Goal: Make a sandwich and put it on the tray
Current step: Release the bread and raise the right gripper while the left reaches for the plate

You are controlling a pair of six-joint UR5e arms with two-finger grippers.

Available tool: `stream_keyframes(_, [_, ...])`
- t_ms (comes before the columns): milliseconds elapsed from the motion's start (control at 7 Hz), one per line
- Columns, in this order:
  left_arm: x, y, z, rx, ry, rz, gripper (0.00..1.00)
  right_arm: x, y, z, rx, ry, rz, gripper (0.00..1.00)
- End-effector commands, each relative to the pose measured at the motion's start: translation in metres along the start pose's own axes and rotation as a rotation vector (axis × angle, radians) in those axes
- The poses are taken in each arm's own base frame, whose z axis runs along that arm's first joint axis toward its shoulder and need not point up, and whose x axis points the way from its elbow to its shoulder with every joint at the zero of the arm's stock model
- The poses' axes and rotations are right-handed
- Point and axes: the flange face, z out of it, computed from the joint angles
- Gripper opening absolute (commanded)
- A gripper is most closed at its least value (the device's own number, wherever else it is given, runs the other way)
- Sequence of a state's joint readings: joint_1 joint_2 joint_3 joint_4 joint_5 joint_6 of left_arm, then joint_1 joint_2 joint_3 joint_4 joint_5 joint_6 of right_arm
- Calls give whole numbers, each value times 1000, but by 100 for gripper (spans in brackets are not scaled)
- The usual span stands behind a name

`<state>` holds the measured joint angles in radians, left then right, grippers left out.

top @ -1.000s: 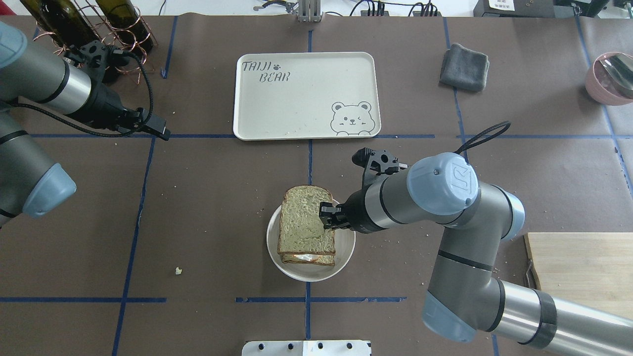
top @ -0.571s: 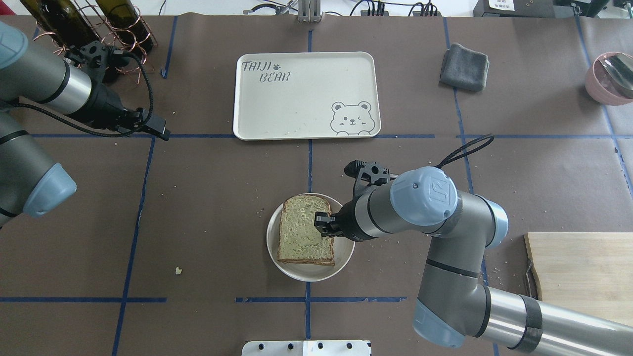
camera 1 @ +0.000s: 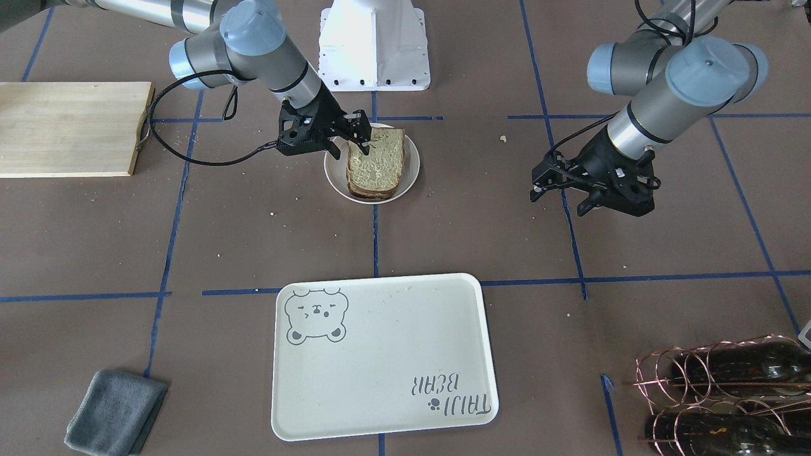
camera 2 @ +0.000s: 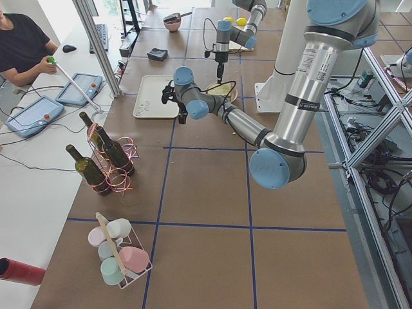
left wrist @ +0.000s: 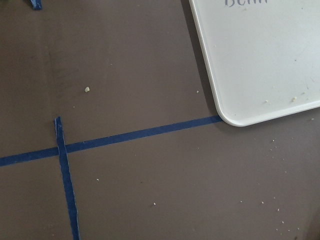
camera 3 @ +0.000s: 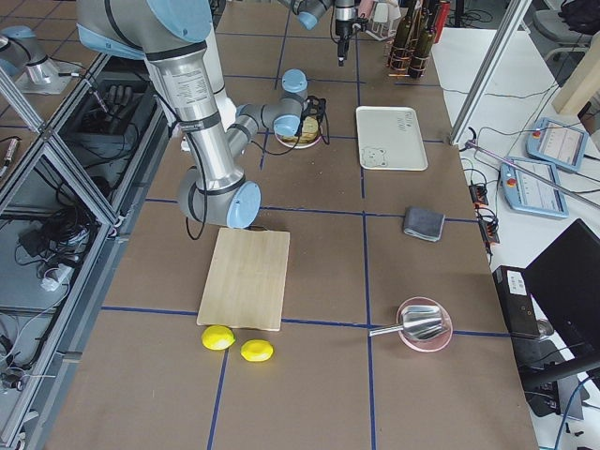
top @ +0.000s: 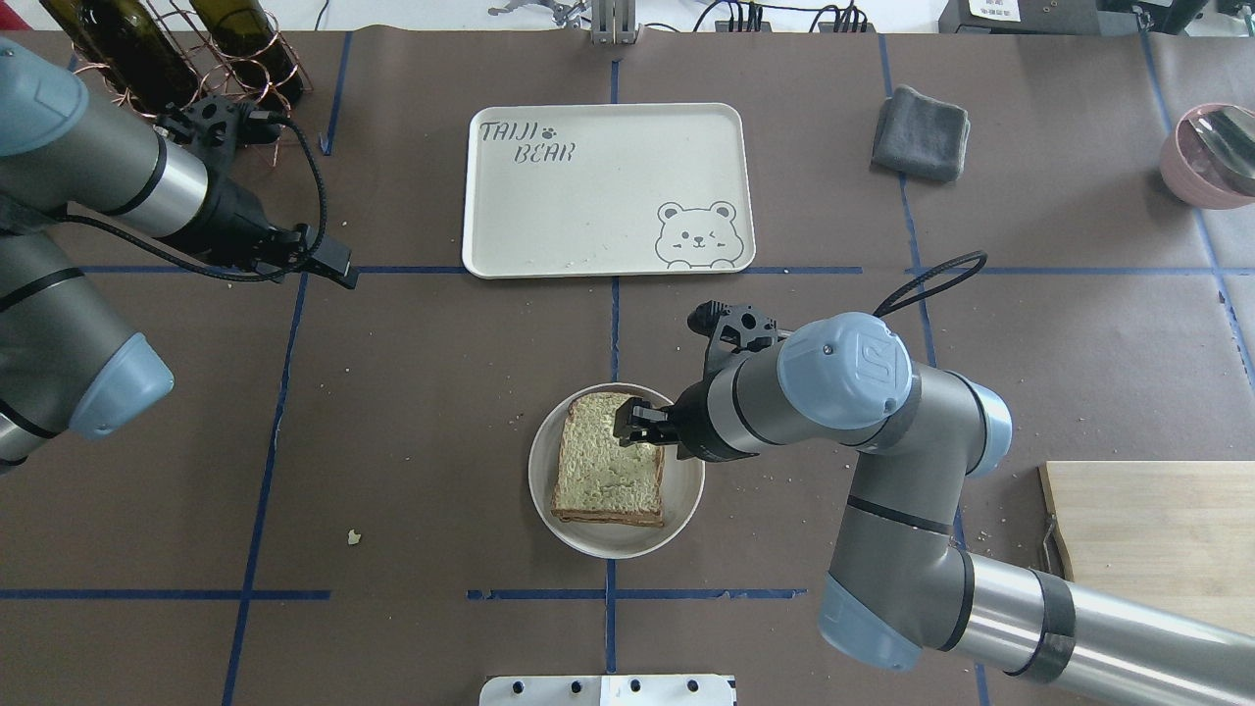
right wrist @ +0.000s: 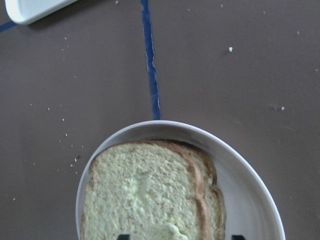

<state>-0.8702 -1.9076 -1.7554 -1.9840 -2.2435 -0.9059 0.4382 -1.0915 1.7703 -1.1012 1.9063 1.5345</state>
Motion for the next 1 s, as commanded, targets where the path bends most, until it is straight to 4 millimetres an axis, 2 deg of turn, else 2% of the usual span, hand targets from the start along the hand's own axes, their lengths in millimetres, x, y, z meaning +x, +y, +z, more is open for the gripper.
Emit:
stream_keyframes(0, [55,26,27,-17,32,-91,100,1,-37,-51,18,68,68,100])
stream_keyframes(143, [89,46,49,-19,34,-130,100,10,-61,-79,10,117,103,100])
stream_keyframes(286, [120,72,77,-29,29,-165,95,26,-86,-98,19,161,61,100])
stream_keyframes(429, [141,89,96,-38,25,-191,86,39,-98,-112,23,222,2,100])
stream_keyframes(571, [155,109,114,-48,17,-189,77,52,-101,-126,17,261,-71,100])
stream_keyframes(714, [164,124,125,-63,14,-197,70,68,-106,-132,21,285,-70,100])
stream_keyframes(857, [178,135,135,-87,19,-202,64,71,-114,-139,37,286,-59,100])
